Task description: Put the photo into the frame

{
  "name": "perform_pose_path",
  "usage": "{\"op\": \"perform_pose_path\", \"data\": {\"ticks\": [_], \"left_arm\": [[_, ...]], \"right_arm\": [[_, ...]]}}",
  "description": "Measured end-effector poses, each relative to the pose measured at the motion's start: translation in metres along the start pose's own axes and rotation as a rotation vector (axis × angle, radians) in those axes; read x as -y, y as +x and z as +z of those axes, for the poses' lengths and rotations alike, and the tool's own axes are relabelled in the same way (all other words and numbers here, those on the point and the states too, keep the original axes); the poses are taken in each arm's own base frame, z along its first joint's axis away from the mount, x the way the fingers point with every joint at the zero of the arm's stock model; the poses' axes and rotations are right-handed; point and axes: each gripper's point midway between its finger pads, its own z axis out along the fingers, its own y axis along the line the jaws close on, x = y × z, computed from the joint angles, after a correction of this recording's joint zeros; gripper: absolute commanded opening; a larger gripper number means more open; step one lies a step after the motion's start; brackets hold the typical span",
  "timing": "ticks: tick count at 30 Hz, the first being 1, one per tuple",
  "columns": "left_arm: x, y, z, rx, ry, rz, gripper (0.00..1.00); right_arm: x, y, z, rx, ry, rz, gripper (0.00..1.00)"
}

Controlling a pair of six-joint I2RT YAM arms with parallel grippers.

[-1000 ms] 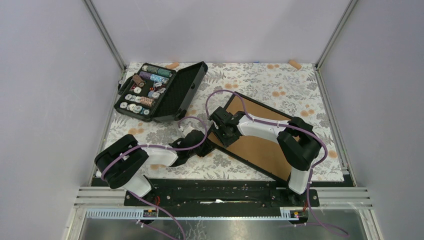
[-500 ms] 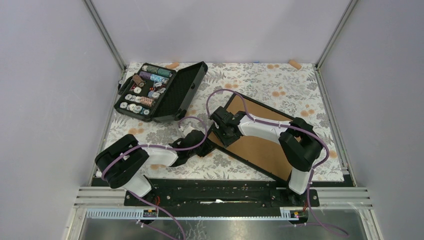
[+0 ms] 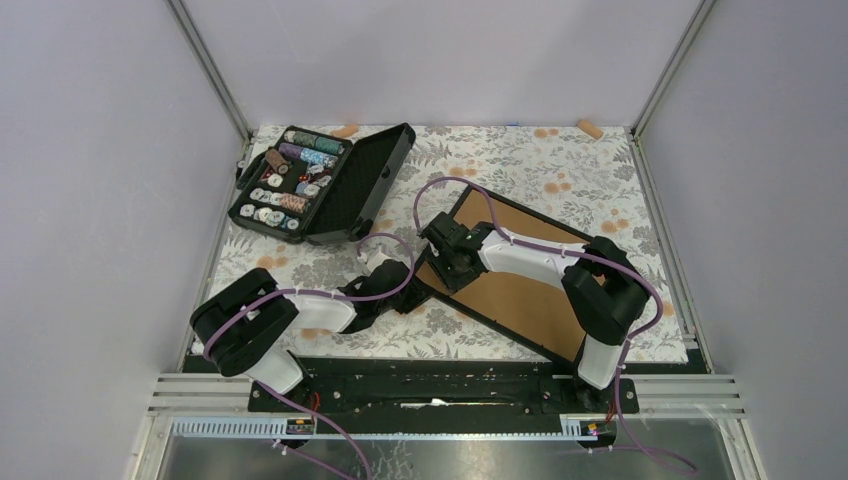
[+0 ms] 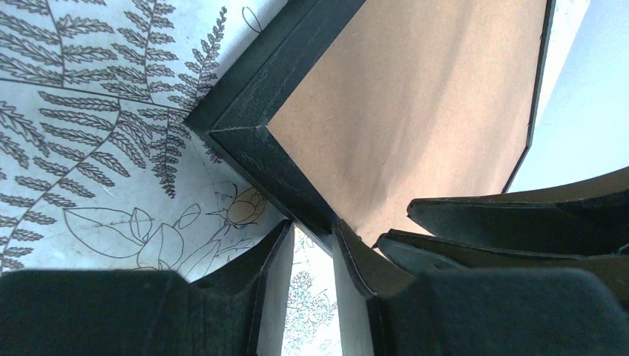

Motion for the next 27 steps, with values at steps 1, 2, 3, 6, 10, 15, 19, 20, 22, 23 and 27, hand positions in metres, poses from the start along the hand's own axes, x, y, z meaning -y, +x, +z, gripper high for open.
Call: {"op": "perform_pose_path", "data": {"ticks": [1, 2, 3, 6, 10, 15, 19, 20, 22, 23, 27], "left_arm": [[0.0, 0.0, 0.0, 0.0, 0.0, -0.001, 0.32], [0.0002, 0.0, -0.0001, 0.0, 0.0, -0.002, 0.32], [0.0003, -0.0001, -0.0001, 0.0, 0.001, -0.002, 0.32], [0.0004, -0.0001, -0.0001, 0.0, 0.001, -0.003, 0.32], [0.0002, 0.0, -0.0001, 0.0, 0.0, -0.005, 0.32], [0.0, 0.0001, -0.0001, 0.0, 0.001, -0.006, 0.32], [-0.0005, 0.0002, 0.0002, 0.0, 0.0, -0.006, 0.32], [-0.0005, 0.0002, 0.0001, 0.0, 0.001, -0.006, 0.32], [-0.0006, 0.0002, 0.0001, 0.0, 0.001, -0.007, 0.32], [-0.0006, 0.0002, 0.0001, 0.0, 0.001, -0.007, 0.33], [-0.0007, 0.0002, 0.0001, 0.0, 0.0, -0.01, 0.33]], "right_arm": [[0.0, 0.0009, 0.0006, -0.003, 0.0, 0.0, 0.4], [0.0001, 0.0015, 0.0011, -0.005, 0.0, 0.0, 0.4], [0.0001, 0.0018, 0.0015, -0.006, 0.0, 0.0, 0.4], [-0.0007, 0.0028, 0.0035, -0.012, -0.004, -0.001, 0.39], [-0.0037, 0.0044, 0.0054, -0.02, -0.02, -0.001, 0.4], [-0.0043, 0.0049, 0.0066, -0.021, -0.023, 0.0, 0.39], [-0.0044, 0.0055, 0.0089, -0.024, -0.023, 0.0, 0.39], [-0.0044, 0.0055, 0.009, -0.024, -0.023, 0.0, 0.39], [-0.0043, 0.0057, 0.0092, -0.024, -0.023, 0.0, 0.38], [-0.0043, 0.0057, 0.0092, -0.024, -0.023, 0.0, 0.37], [-0.0051, 0.0055, 0.0103, -0.03, -0.022, 0.006, 0.3]]}}
